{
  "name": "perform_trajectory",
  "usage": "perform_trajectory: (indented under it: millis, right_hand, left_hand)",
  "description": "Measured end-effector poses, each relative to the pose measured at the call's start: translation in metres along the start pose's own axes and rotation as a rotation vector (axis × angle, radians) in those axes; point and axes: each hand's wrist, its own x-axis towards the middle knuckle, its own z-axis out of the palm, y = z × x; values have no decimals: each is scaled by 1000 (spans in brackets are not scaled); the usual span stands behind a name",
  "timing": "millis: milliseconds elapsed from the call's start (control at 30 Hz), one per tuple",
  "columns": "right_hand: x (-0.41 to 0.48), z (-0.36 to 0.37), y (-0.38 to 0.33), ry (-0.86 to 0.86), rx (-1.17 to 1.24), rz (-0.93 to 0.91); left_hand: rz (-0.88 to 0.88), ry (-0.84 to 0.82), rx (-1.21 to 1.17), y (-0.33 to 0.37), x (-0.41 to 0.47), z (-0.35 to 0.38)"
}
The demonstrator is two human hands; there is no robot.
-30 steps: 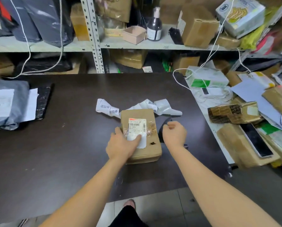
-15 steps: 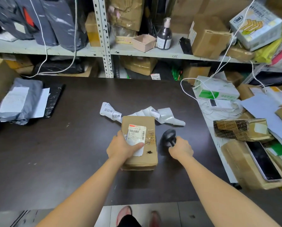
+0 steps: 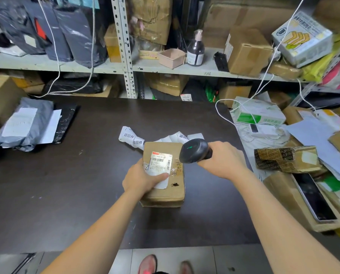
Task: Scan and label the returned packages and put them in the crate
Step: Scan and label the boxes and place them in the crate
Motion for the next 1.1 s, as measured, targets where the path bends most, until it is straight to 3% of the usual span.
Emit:
perform_trajectory:
  millis: [800,900,1100]
  right_hand:
    - [-24,-27,5,66,-48,-28]
    - [-22,-19,8,37,51,5]
    - [-11,44,34,-192,349,105]
  left_hand:
    - [7,8,27,0,1,3]
    - [5,4,30,1,1,3]
    - [11,5,44,1,-3,1]
